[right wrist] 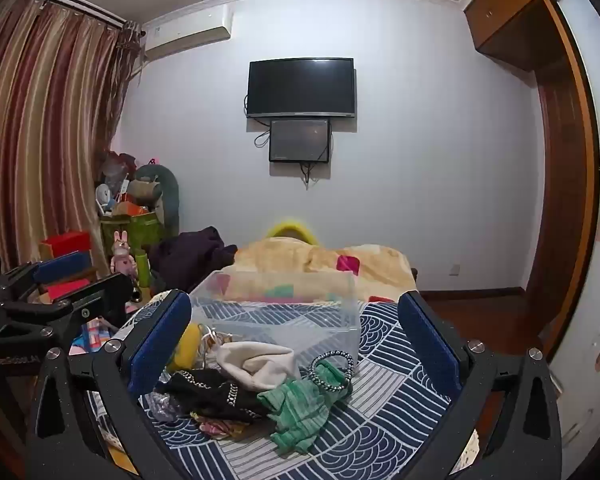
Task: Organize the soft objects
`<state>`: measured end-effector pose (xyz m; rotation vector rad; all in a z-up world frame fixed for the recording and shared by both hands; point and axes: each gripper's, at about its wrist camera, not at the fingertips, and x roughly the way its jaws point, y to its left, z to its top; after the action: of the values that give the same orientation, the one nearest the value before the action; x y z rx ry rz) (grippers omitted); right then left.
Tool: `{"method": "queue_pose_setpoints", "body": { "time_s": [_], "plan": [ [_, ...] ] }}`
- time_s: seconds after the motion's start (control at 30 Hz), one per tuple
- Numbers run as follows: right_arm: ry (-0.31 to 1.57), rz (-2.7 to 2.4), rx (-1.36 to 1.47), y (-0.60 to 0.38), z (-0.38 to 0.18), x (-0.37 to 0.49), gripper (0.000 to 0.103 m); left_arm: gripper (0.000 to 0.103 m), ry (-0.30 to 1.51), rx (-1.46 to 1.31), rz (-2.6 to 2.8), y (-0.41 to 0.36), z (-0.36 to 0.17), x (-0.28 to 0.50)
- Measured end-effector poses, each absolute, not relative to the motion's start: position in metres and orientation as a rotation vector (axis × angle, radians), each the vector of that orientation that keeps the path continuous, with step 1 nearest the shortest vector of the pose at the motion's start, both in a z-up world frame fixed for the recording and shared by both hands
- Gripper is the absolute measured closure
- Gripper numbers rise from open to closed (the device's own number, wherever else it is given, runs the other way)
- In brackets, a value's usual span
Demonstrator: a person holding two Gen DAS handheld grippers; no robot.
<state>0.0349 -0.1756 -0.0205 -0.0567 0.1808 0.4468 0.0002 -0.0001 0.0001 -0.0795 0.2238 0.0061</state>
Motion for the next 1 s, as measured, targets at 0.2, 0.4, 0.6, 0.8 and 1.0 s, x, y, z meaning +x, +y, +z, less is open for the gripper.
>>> {"method": "queue_pose_setpoints", "body": {
  "time_s": [0.2, 0.4, 0.6, 0.8, 1.0],
  "plan": [
    [0.179, 0.445, -0.051, -0.177, -0.020, 0.035, 0.000, 0.000, 0.219, -0.074, 0.001, 0.000, 0.001, 0.001],
    [0.182, 0.448, -0.050, -0.176, -0.018, 0.037, 0.000, 0.000, 0.217, -0.073, -0.003, 0.000, 0.002, 0.007],
    [0.185, 0.448, -0.050, -0.177, -0.019, 0.034, 0.000, 0.000, 0.214, -0.065, -0.008, -0.005, 0.000, 0.001],
    [0.184, 0.443, -0.054, -0.177, -0.018, 0.033, 0.000, 0.000, 0.210, -0.071, -0.018, -0.003, 0.001, -0.002],
    [0.183, 0.447, -0.058, -0.176, -0.018, 0.032, 0.000, 0.000, 0.205, -0.067, -0.021, -0.002, 0.001, -0.005]
  ]
}}
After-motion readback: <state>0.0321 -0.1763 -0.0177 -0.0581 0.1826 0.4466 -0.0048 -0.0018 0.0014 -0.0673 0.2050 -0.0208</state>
